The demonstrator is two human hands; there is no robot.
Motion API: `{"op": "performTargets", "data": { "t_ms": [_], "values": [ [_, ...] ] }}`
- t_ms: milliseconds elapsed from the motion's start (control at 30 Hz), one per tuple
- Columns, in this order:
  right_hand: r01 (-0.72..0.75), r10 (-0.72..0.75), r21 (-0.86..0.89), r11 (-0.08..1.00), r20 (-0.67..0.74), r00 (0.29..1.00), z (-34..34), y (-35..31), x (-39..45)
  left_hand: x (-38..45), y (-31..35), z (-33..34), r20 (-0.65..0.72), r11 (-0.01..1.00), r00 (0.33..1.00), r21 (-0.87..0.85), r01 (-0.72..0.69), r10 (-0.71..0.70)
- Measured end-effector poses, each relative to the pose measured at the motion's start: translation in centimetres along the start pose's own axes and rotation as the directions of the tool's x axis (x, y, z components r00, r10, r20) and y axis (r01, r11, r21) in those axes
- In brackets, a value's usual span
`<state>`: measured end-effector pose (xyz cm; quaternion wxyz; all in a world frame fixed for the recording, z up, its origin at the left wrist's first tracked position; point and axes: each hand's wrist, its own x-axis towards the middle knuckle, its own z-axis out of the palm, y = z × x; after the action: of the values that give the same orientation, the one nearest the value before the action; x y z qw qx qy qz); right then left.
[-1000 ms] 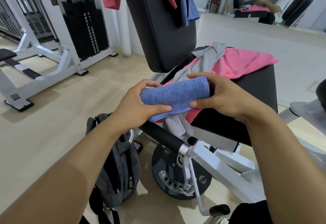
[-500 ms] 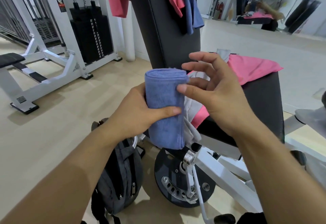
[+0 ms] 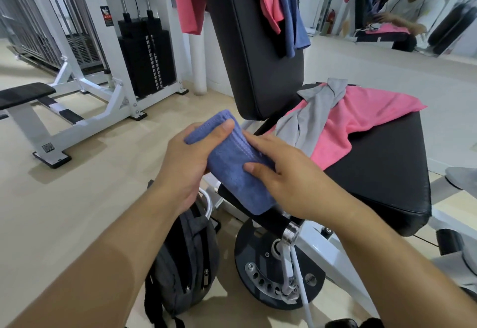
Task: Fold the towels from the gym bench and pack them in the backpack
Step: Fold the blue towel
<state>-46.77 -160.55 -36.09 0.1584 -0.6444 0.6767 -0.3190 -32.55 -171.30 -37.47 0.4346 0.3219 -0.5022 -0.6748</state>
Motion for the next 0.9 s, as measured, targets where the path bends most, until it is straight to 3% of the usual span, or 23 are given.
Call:
{"op": "performTargets", "data": {
  "t_ms": [167,333,467,600,767,900],
  "values": [
    [-0.003,0.002,0.008,1.000,0.025,1.000,2.0,-1.4,0.1,-0.4,-0.7,-1.2,-0.134,0.998,0.989,0.019,-0.053,0.055],
    [0.062,-0.065,-0.039,0.997,-0.084,0.994,4.4,-3.4,0.4,-1.7,0.4,-3.5,-0.130,0.999,0.990,-0.003,-0.046,0.046],
    [0.069,-0.073,-0.086,0.994,-0.038,0.997,6.4,-4.9,1.4,-2.5,0.9,-6.3,-0.095,0.999,0.995,0.044,-0.010,0.014],
    [0.072,-0.071,-0.150,0.986,0.011,0.997,9.0,-5.5,1.3,-2.0,-0.5,-9.6,-0.193,0.984,0.981,0.169,0.049,-0.016],
    [0.009,0.016,-0.248,0.969,0.100,0.995,12.1,-4.5,1.4,0.0,-2.8,-14.6,-0.370,0.970,0.926,0.184,0.156,-0.079],
    [-0.049,0.103,-0.327,0.944,0.150,0.983,14.8,-3.0,1.9,1.1,-5.8,-17.0,-0.388,0.852,0.913,0.428,0.300,-0.127]
  ]
}}
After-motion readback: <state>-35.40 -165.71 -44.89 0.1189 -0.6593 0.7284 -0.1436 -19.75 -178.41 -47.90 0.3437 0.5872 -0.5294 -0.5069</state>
